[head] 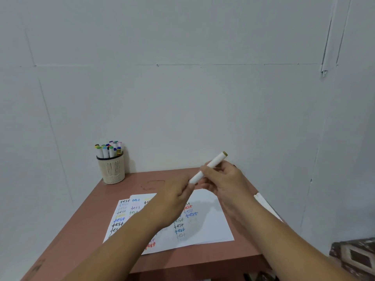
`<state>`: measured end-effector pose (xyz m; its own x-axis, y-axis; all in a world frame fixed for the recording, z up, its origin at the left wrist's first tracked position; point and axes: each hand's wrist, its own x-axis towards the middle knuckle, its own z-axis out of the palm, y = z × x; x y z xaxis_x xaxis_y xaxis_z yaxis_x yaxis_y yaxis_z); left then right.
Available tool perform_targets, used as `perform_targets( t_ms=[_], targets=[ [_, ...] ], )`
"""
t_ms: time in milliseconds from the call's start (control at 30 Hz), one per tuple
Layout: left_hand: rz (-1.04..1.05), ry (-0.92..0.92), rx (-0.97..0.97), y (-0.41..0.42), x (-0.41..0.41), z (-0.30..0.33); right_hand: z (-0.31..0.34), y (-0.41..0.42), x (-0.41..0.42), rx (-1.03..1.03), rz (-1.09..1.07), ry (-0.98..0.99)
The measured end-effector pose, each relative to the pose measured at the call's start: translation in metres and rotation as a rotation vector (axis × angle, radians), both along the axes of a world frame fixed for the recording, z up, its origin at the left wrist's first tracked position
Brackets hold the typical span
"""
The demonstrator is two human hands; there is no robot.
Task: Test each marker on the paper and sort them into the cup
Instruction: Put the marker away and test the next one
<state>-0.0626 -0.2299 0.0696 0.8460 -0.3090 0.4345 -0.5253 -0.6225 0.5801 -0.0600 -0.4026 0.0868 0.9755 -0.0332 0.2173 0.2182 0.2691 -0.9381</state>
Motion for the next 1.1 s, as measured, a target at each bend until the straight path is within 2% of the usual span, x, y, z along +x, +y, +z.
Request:
perform_targets(
  t_ms=[67,267,400,467,600,733,867,1100],
  targets=[
    [-0.038,0.041,-0.114,0.001,-0.005,-0.003,-0.001,0.009,-0.002,-0.066,-0.034,-0.038],
    [-0.005,0.020,-0.200,0.008,-0.012,-0.005,-0.004,0.018,0.003,-0.152,-0.049,-0.053],
    [0.124,0.197,-0.404,0.013,0.008,-0.017,-0.005,0.015,0.013,0.108,-0.048,0.049],
    [0.149,0.225,-0.454,0.023,0.025,-0.029,-0.014,0.009,0.021,0.165,-0.065,0.103],
    [0.081,0.207,-0.178,0.018,-0.004,-0.035,-0.046,0.000,0.022,-0.063,-0.060,0.089],
    [0.096,0.186,-0.053,0.019,0.000,-0.060,-0.071,0.003,0.019,-0.325,-0.080,0.085],
    [0.200,0.136,-0.092,0.018,0.008,-0.068,-0.078,0.006,0.018,-0.466,-0.057,0.074],
    [0.313,0.149,-0.146,0.016,0.017,-0.072,-0.080,0.007,0.018,-0.558,-0.016,0.046]
  ],
)
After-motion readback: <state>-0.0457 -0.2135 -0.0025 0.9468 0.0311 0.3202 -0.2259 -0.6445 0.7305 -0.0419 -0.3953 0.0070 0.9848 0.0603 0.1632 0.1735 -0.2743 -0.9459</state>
